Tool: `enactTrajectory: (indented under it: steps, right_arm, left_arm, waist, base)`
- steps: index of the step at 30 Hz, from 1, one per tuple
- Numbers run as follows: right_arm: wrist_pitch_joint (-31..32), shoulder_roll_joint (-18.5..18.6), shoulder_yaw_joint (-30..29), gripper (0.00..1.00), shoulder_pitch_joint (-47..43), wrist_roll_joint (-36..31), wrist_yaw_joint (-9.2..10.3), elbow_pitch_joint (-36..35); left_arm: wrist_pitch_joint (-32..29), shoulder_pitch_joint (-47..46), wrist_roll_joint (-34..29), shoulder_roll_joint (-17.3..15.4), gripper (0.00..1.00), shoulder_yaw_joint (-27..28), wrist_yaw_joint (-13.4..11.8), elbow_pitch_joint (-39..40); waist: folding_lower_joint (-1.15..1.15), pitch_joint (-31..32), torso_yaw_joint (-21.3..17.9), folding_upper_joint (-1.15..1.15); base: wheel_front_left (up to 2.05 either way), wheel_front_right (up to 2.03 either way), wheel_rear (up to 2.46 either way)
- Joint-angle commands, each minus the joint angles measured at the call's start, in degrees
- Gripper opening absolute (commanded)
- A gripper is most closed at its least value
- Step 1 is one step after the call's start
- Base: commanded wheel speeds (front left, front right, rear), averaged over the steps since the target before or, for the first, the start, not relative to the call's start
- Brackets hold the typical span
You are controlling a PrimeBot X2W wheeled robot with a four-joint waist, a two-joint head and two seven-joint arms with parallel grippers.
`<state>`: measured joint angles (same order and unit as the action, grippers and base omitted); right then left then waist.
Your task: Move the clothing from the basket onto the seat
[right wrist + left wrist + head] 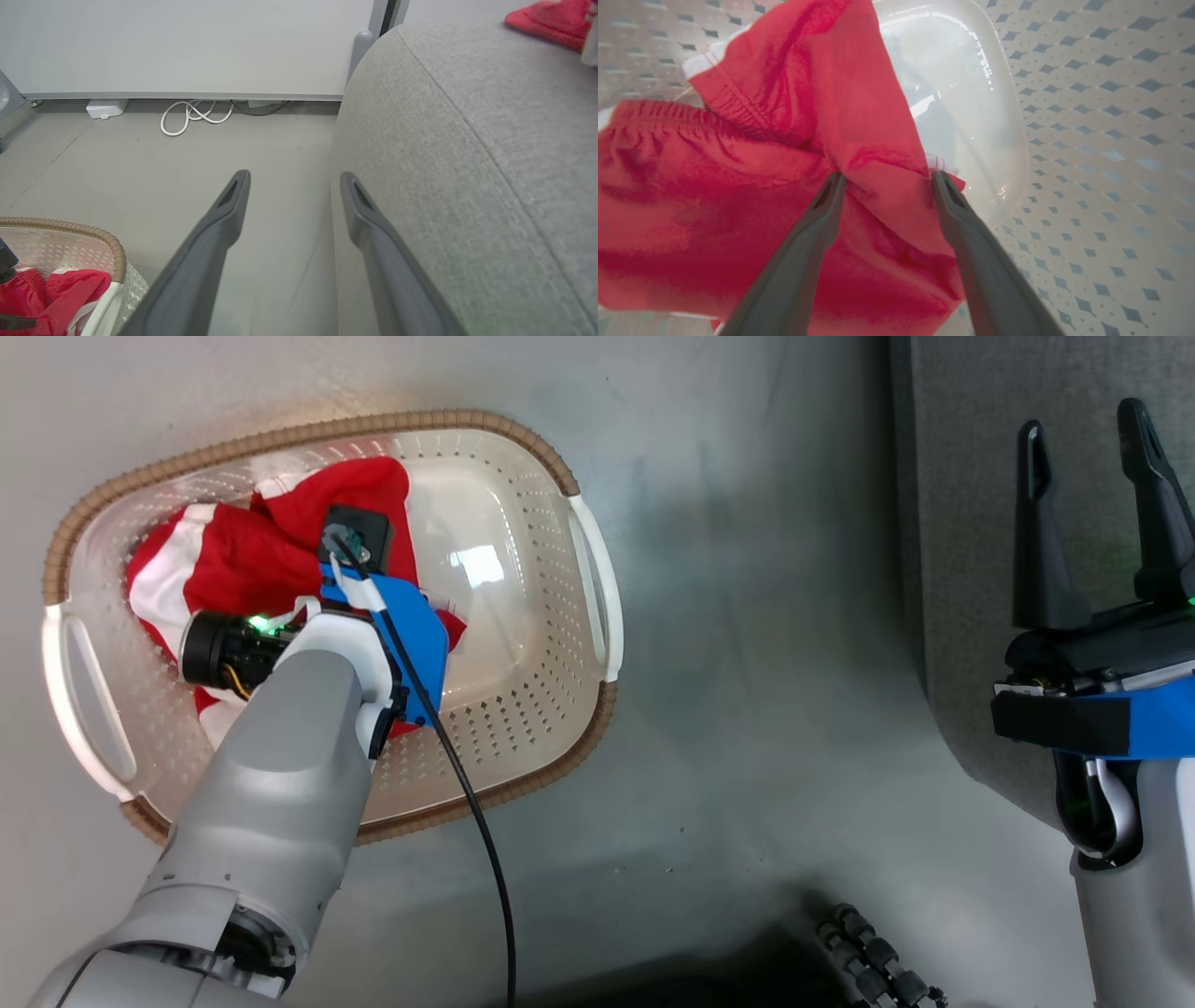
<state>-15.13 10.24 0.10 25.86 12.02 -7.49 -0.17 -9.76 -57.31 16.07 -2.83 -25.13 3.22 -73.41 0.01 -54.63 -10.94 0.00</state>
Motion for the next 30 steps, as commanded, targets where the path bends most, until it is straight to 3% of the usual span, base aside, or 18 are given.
enactTrajectory:
  steps: [1,14,15,16,17,24,30]
  right_arm:
    - [0.0,0.1,-0.2,1.00,0.9,0.1,-0.01,-0.4]
    - [0.1,-0.5,-0.5,1.00,0.0,-0.2,-0.01,-0.6]
    - [0.1,-0.5,-0.6,1.00,0.1,-0.2,-0.01,-0.6]
    - [0.1,-0.5,-0.6,1.00,0.2,-0.2,-0.01,-0.5]
    - [0.1,-0.5,-0.7,1.00,0.2,-0.2,-0.01,-0.4]
    - [0.1,-0.4,-1.0,1.00,0.6,-0.5,-0.01,-0.4]
    - [0.0,0.3,-1.2,1.00,0.9,-0.2,0.00,-0.5]
  left_arm:
    - [-0.6,-1.1,-0.6,-0.2,1.00,-0.6,-0.6,-0.2]
    - [-2.6,-3.1,-1.2,-0.2,1.00,-2.7,-3.5,-0.5]
    - [-2.8,-3.0,-1.2,-0.2,0.94,-2.8,-3.5,-0.5]
    - [-2.8,-2.9,-1.2,-0.2,0.43,-3.0,-3.5,-0.5]
    - [-2.7,-2.9,-1.3,-0.2,0.00,-3.3,-3.4,-0.5]
    - [-1.9,-2.6,-0.6,-0.2,0.00,-4.1,-2.2,-0.5]
    - [1.8,-2.3,-0.5,-0.1,0.00,-6.4,1.3,0.4]
  waist:
    - [-0.01,-1.4,-0.1,0.00]
    - [-0.01,-5.3,-0.6,0.00]
    - [-0.01,-5.4,-0.6,0.00]
    - [-0.01,-5.4,-0.6,0.00]
    - [-0.01,-5.3,-0.6,0.00]
    - [-0.01,-4.4,-0.1,0.00]
    - [-0.01,-1.9,1.1,0.00]
  base:
    - [0.00,0.00,0.00]
    - [0.00,0.00,0.00]
    - [0.00,0.00,0.00]
    - [0.00,0.00,0.00]
    - [0.00,0.00,0.00]
    - [0.00,0.00,0.00]
    - [0.00,0.00,0.00]
